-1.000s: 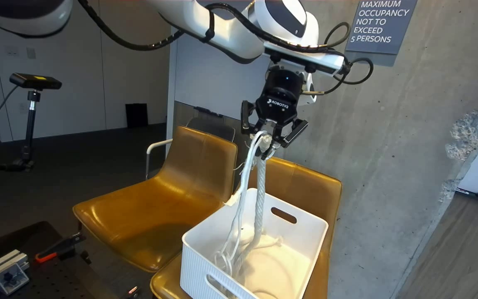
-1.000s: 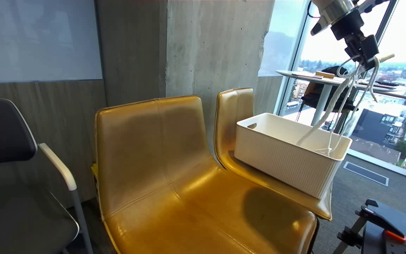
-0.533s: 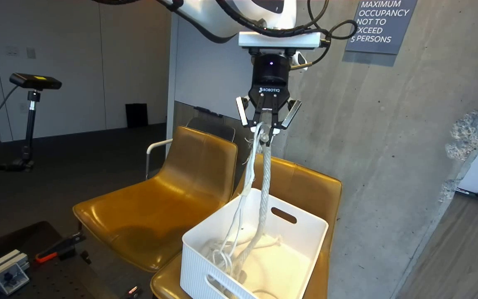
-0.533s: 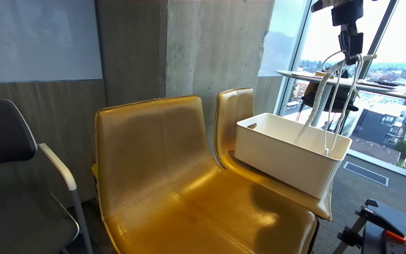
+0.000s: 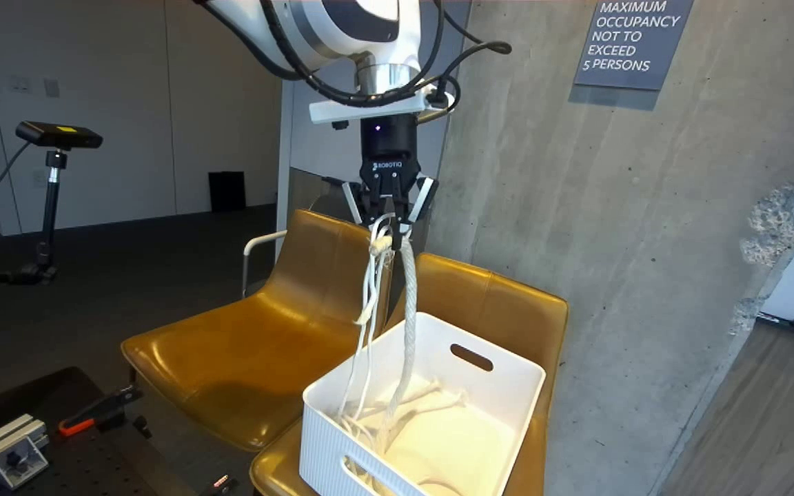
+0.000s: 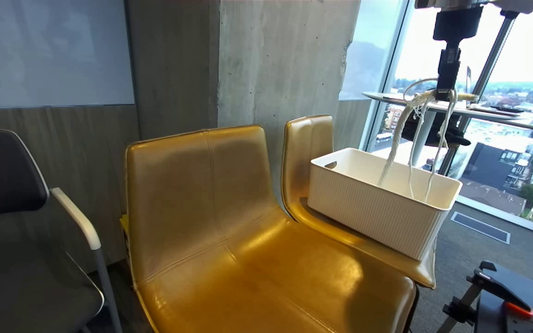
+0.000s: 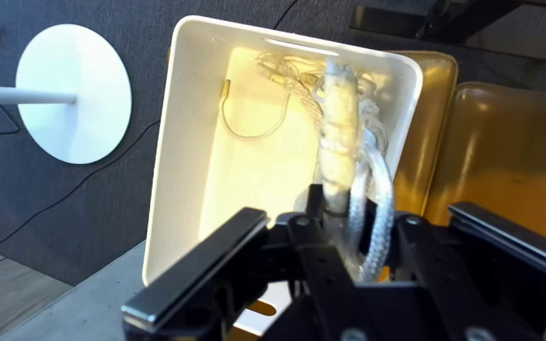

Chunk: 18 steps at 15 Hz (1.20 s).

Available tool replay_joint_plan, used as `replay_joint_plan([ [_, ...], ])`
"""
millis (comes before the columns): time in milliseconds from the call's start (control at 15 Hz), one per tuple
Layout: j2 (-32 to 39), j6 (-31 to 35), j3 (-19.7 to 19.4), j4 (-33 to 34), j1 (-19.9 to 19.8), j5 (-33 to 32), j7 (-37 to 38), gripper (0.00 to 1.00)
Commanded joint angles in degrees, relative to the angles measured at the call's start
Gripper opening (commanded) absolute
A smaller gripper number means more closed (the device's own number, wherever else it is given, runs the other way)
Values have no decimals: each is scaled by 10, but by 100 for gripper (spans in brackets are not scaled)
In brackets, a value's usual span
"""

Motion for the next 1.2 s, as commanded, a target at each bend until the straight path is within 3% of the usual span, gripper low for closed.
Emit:
replay_joint_plan([
  [0,-64,105,0,-146,9,-41,92,4],
  [333,-96,249,-17,-327,-5,-161,205,4],
  [467,-90,287,-30,-353,-19,-223,241,4],
  [733,-55,316,-50,-307,-39,-299,269,4],
  [1133,53,346,-48,-161,-35,-275,266,4],
])
